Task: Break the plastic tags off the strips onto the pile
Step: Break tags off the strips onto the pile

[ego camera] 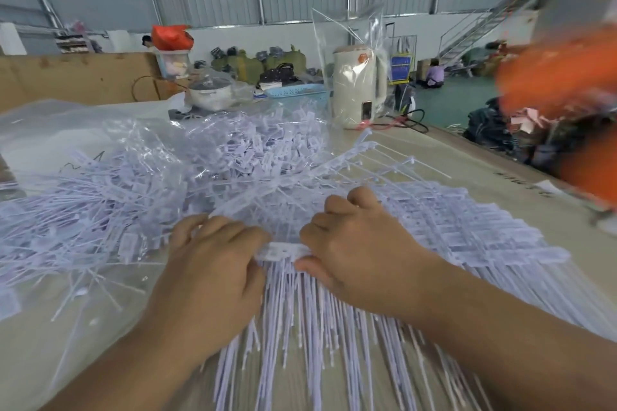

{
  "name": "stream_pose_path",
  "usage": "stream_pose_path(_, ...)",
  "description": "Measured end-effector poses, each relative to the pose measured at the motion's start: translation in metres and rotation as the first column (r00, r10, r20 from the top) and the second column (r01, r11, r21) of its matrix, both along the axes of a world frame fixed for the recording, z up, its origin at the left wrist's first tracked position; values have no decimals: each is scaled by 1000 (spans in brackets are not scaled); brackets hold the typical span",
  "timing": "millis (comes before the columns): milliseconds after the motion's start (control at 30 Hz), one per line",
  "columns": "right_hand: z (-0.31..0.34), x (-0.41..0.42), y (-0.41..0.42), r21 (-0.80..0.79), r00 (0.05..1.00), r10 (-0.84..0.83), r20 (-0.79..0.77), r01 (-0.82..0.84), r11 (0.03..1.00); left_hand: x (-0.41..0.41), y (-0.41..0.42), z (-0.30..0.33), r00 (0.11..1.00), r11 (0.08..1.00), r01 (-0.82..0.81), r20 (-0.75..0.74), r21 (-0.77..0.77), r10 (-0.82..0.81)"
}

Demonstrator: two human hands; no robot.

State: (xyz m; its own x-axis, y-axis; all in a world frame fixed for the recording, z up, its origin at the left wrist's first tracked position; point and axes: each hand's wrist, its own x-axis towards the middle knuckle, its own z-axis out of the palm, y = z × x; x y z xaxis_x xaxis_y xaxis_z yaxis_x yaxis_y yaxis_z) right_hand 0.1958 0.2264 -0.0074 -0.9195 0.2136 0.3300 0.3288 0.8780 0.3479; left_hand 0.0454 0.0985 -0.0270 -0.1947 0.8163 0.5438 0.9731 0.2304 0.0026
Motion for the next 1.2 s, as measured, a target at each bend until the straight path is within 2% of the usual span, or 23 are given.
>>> stream_pose_path(100,4,3,1,-141,987,-123,104,137,981,0,1,-1,1000,1000,23,-7,11,-23)
stream_pose_path(200,11,15,8,-228,944,-245,222,295,928,1,2,4,999,994,42,4,100,-43)
stream_pose_path(300,19,26,17,-379,947,-193,258,283,881,4,-1,8,994,976,73,62,205,-88)
stream_pose_path(433,22,31,27,-486,978,-73,196,162,859,5,-2,5,990,982,50,120,183,-73)
stream_pose_path(533,20,31,29,-362,990,-37,139,85,928,-4,-3,0,969,994,64,232,90,-83)
stream_pose_path(600,19,29,26,-260,998,-16,61,31,965,-9,-5,-2,927,995,96,362,23,-98)
stream_pose_path(633,19,28,24,-231,1000,-9,26,15,973,-10,-5,-2,879,995,102,467,18,-99)
stream_pose_path(700,23,28,21,-216,1000,-4,-25,-2,976,-12,-6,-5,717,993,100,688,58,-112)
stream_pose_path(733,24,28,21,-216,998,-3,-66,-11,976,-13,-6,-5,666,991,106,734,80,-131)
stream_pose_path(800,27,28,20,-206,992,1,-130,-28,978,-14,-6,-7,657,988,108,738,110,-154)
stream_pose_path(867,27,28,19,-165,987,17,-159,-43,985,-15,-4,-9,709,984,79,685,158,-166)
stream_pose_path(933,26,27,18,-118,988,22,-154,-40,992,-15,-3,-11,765,963,15,617,270,-185)
stream_pose_path(1000,26,26,17,-96,990,26,-141,-40,995,-17,-3,-9,786,933,-1,576,361,-222)
stream_pose_path(1033,25,26,18,-93,990,30,-135,-43,995,-18,-4,-7,765,921,9,590,389,-257)
stream_pose_path(1133,22,24,18,-83,993,67,-97,-75,994,-17,-10,1,601,897,59,701,439,-383)
stream_pose_path(1167,20,22,17,-78,993,79,-84,-86,993,-15,-12,4,596,894,62,702,444,-390)
stream_pose_path(1200,19,21,16,-69,994,87,-72,-92,993,-12,-13,5,636,892,60,671,448,-380)
